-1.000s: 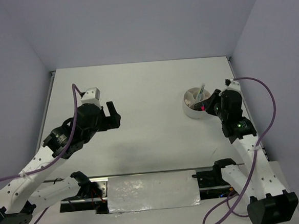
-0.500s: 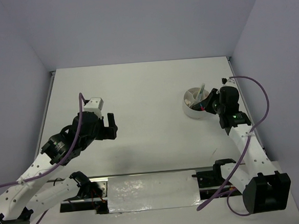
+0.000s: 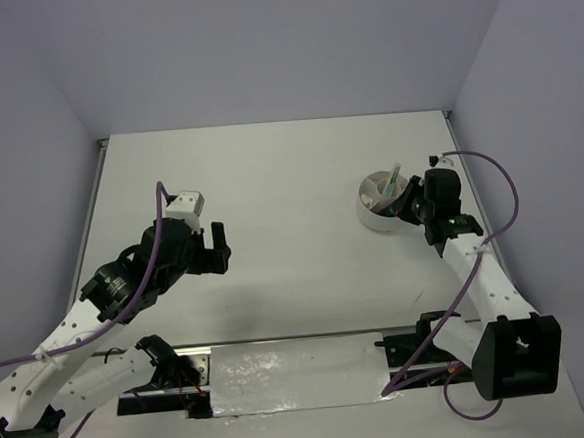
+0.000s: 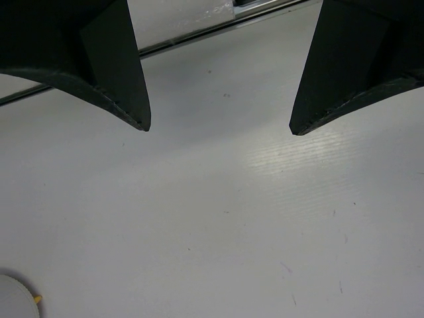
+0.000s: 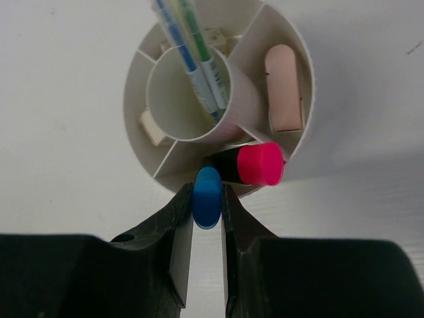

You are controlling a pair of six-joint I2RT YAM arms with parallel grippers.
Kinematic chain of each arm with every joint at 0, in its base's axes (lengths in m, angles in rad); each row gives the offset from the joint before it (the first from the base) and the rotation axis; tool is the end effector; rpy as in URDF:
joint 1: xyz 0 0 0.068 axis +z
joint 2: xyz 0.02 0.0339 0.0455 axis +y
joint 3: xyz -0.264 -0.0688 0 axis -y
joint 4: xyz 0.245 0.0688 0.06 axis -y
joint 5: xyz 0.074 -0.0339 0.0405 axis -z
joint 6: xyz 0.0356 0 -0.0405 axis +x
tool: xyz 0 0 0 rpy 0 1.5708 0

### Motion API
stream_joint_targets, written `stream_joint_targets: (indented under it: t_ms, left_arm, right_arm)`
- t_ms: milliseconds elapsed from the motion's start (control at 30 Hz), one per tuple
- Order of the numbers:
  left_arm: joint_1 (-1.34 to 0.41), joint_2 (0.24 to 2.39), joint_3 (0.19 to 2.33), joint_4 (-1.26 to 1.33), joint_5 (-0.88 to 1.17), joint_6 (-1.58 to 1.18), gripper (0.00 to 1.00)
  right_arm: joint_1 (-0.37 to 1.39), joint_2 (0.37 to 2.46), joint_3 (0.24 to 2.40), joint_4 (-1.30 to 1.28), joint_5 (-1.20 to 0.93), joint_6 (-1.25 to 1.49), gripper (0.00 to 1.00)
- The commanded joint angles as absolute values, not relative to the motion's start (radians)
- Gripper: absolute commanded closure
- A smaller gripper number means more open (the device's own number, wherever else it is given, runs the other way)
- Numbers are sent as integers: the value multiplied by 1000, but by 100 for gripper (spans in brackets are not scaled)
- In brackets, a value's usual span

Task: Sort the stationery into containers
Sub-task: Place the pen in the storage box, then reset both arms

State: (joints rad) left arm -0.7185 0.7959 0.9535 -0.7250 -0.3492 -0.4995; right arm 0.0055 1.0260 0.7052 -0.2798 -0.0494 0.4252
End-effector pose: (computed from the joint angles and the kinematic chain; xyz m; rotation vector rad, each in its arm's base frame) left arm 0.1273 -0.0951 0.3421 0.0277 2.1203 -0.3569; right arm 0.2250 0.0030 0.2571 0.4275 2.1439 0.2990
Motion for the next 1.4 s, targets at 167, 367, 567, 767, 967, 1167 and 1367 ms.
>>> stream_joint_targets:
  t_ms: [167,367,567,767,967,1167,1367]
  left_arm:
    - [-718,793,954,-683,-328,-477,1]
    - [-716,795,954,-680,-319,-474,1]
    - [-716,784,953,-680,-321,-474,1]
    - [-718,779,956,-683,-333,-482,1]
    - [-692,781,969,-692,-367,-500,1]
    - [-601,805,1040,-738,-530,-570,0]
    - [-407,853,1130,-792,-575,-597,1]
  right_arm:
    - [-26,1085,686,-215,-26,417,64]
    - [-28,1060,695,-224,-41,416,47]
    - [-28,1040,764,-267,-60,407,43]
    - [-26,1017,857,-342,-11,391,13]
    - [-26,1029,989,-436,66,367,12]
    - [-23,844,1040,-515,-34,324,1]
    - [23,651,1141,-644,23,290,0]
